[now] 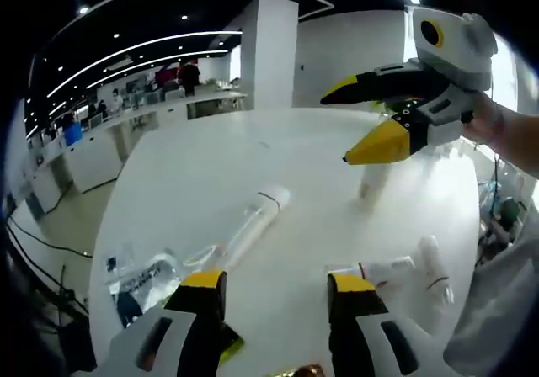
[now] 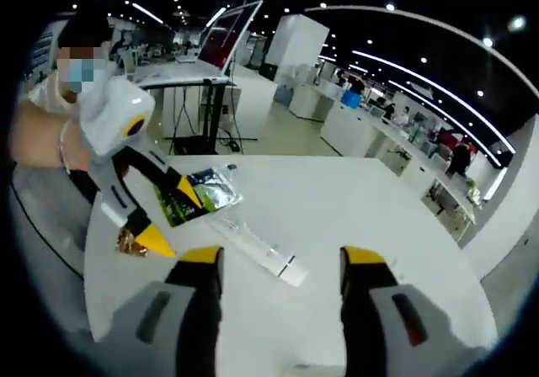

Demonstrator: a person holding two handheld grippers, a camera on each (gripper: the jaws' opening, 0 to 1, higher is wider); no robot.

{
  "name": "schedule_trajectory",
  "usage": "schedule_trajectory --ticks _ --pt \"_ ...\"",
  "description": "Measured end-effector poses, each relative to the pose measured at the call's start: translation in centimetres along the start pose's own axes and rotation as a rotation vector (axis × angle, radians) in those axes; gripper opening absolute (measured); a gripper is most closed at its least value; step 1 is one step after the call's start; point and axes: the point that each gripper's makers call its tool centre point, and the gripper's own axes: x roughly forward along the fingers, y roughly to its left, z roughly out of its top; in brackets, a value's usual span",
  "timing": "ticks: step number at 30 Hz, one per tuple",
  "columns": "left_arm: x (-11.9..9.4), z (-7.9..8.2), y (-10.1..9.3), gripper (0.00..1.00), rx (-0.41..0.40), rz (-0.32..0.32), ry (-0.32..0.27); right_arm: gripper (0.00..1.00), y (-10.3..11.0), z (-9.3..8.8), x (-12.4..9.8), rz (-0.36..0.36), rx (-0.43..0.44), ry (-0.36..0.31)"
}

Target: Arrange the skincare products in the storage area until every visible bottle or jar stands upright without overlapping.

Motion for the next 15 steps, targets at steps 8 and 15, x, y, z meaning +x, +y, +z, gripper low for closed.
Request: schedule_trajectory --ticks 8,15 --pt "-0.2 0.1 -0.5 0.51 0.009 -0.018 0.012 0.56 -1.8 1.1 3.6 0.081 -0.064 0.052" --pt "-0.5 0.7 -0.9 0.52 0.029 -0.028 -0.006 0.58 -1.7 0.1 6.7 0.232 -0.146 0.156"
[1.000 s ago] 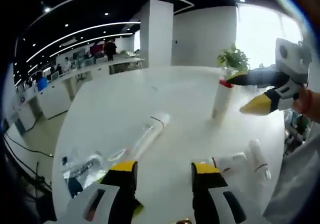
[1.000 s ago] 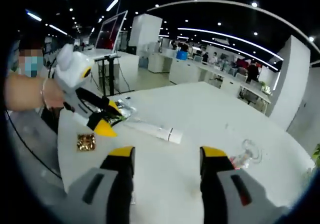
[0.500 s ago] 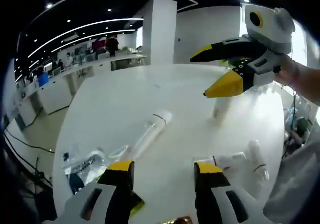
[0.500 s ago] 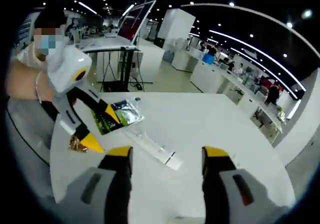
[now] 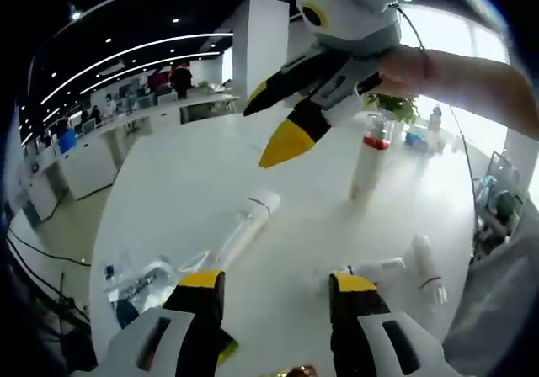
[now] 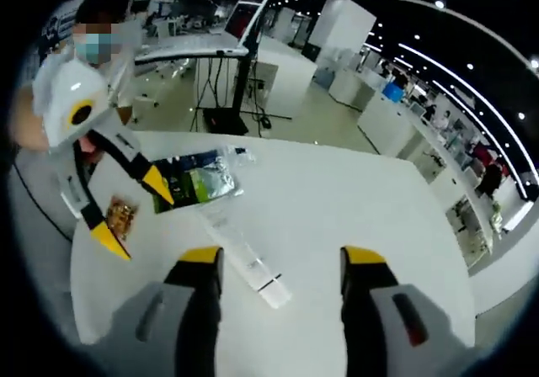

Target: Arrange the skincare products in the storage area until every visible bottle or jar stands upright without overlapping.

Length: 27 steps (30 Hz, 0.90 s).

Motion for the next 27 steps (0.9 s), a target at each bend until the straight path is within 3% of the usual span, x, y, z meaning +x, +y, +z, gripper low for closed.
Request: schedule_trajectory --ticks 7,15,20,24,27 --pt "0.1 -0.3 0.2 0.52 0.006 0.002 0.016 0.56 1.0 -2.8 3.7 0.139 -0.131 0.174" --pt "0.1 -0.9 0.7 0.51 -0.011 -0.005 0.031 0.48 1.7 -6.7 6.6 0.219 -0.142 0.280" --pt "0.0 -0.7 0.8 0.51 -0.020 -0.008 0.019 0.40 2.5 -7.1 8.1 0.249 -0.158 0.303" --pt "0.1 -1.4 1.3 0.51 0.001 0.009 0.048 0.35 4.1 -7.6 8.9 0.310 -0.181 0.329" --pt "-0.1 -1.4 1.7 0.51 -0.025 0.013 0.045 0.32 3.7 -7.8 8.8 0.288 -0.242 0.342"
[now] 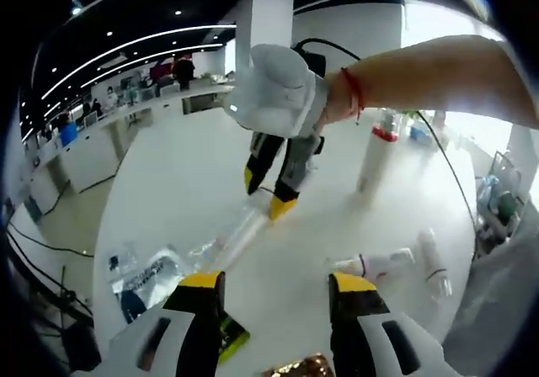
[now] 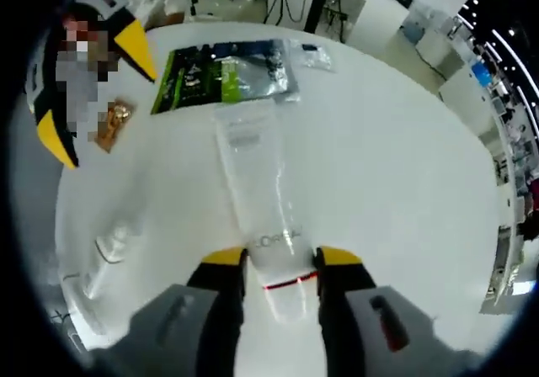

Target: Arrange the skincare products in the storage area until every visible bottle or jar stands upright without overlapping.

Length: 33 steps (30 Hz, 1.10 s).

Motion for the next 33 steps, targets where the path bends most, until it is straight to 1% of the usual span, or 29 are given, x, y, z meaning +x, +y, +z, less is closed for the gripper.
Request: schedule_trajectory --ticks 4,6,9,13,17,19,20,22,25,30,33 --pt "-0.2 0.1 0.4 0.51 -0.012 0.015 -0.009 0.30 0.9 -0.6 -0.4 0.005 -0.041 0.025" --pt "-0.1 -0.3 0.8 0.51 -0.001 0.028 0.008 0.29 1.1 -0.9 -0.5 0.007 -0.036 0.030" --pt "0.0 -0.6 1.0 0.51 -0.015 0.025 0.021 0.29 2.1 -1.3 -0.7 0.017 -0.075 0.054" --pt "-0.2 -0.5 1.5 0.51 -0.045 0.038 0.006 0.29 3.4 -1.9 -0.8 0.029 -0.130 0.083" --pt "0.1 -1.6 2.1 0.50 -0.069 0.053 0.046 0.29 5.1 -2.4 -1.1 0.039 -0.163 0.101" --pt "0.1 -1.9 2.3 0.50 -0.085 0.057 0.053 0.29 5.7 -2.6 -1.3 0.039 -0.169 0.107" --pt "0.1 -2.0 2.4 0.50 -0.097 0.058 0.055 0.29 6.1 -2.7 -1.3 0.033 -0.179 0.108" --pt "0.1 -2.4 2.5 0.50 -0.149 0.050 0.060 0.29 6.6 -2.9 -1.5 0.017 -0.180 0.109" --pt "0.3 -2.8 2.4 0.49 -0.186 0.040 0.069 0.28 7.2 -2.9 -1.7 -0.014 -0.180 0.098" --pt "0.7 -3.7 1.9 0.48 -0.204 0.026 0.107 0.28 8.0 -3.0 -2.1 -0.071 -0.172 0.060" --pt "0.9 -4.1 1.2 0.48 -0.236 0.000 0.117 0.28 8.5 -3.1 -2.2 -0.102 -0.181 0.051"
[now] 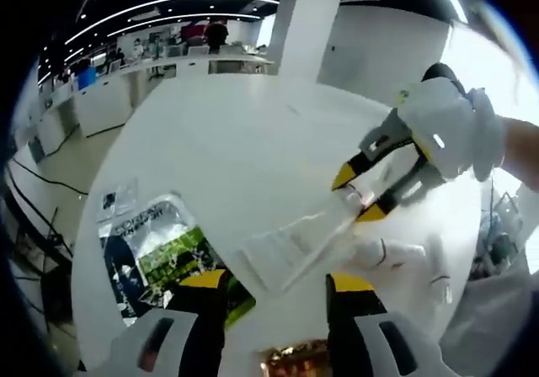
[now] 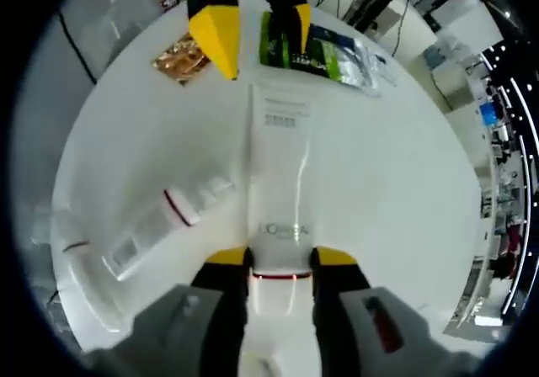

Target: Arrange the skincare products in the storage area until every visible bottle or jar stands upright without overlapping.

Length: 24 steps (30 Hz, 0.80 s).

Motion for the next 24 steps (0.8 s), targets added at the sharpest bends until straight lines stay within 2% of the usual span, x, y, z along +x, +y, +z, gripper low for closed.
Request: schedule_trajectory --ticks 3,7,12,17,21,24 --pt "0.3 -0.4 0.0 0.48 -0.033 -0.013 0.007 0.28 0.2 0.2 -0.2 -0.058 -0.031 -0.002" --pt "0.6 -0.8 -0.5 0.48 -0.080 -0.046 0.015 0.28 0.3 0.5 -0.5 -0.137 -0.118 0.016" --pt "0.7 -0.9 -0.8 0.47 -0.095 -0.059 0.016 0.28 0.5 0.9 -0.7 -0.246 -0.205 0.047" --pt "0.8 -1.0 -0.9 0.46 -0.125 -0.068 0.012 0.28 0.6 0.8 -0.8 -0.313 -0.198 0.041" --pt "0.9 -1.0 -1.2 0.40 -0.139 -0.084 0.010 0.28 0.6 0.8 -1.0 -0.357 -0.200 0.038" --pt "1.3 -1.7 -2.4 0.39 -0.154 -0.135 0.050 0.28 0.6 0.7 -1.1 -0.388 -0.198 0.034"
